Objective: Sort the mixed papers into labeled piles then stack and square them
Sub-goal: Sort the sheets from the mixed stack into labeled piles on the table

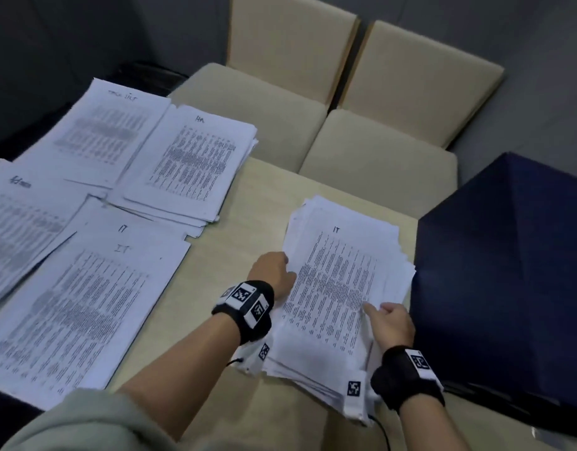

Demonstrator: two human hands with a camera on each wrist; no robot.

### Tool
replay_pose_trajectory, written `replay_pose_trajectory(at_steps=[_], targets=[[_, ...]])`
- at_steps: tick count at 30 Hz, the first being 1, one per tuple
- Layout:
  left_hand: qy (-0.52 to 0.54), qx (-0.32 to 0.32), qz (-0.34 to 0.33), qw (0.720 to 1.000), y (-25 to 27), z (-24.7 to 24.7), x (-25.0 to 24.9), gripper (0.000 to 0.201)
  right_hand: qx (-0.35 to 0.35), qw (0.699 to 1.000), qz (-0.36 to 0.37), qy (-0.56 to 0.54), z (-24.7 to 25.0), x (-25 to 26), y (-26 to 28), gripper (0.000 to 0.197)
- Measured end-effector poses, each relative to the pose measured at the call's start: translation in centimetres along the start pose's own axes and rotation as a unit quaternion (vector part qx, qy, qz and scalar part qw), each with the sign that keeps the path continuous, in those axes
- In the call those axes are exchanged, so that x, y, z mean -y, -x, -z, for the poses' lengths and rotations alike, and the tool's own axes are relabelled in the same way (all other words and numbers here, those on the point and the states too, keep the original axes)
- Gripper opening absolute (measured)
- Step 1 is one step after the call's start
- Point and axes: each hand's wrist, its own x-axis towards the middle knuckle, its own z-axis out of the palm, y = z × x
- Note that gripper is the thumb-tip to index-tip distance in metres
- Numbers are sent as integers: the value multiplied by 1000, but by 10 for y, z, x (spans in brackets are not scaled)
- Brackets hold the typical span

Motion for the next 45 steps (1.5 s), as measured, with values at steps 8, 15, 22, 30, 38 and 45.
replay_pose_trajectory(at_steps=[8,15,22,30,38,45], targets=[[50,-88,11,995,6,11,20,30,-47,986,107,-123,-19,8,21,36],[16,-93,43,995,-2,29,34,33,-87,988,88,-95,-7,-10,36,15],[-82,-93,20,992,-11,28,40,28,-109,972,62,-196,5,-12,43,12],[-52,-67,7,996,-12,12,41,48,-41,954,-29,-294,-7,-30,55,24],[28,-35,-5,999,-17,18,35,13,-20,935,-70,-347,-11,-5,55,20],[-283,-60,-128,949,-10,36,34,20,-14,929,-81,-362,-13,2,48,8]])
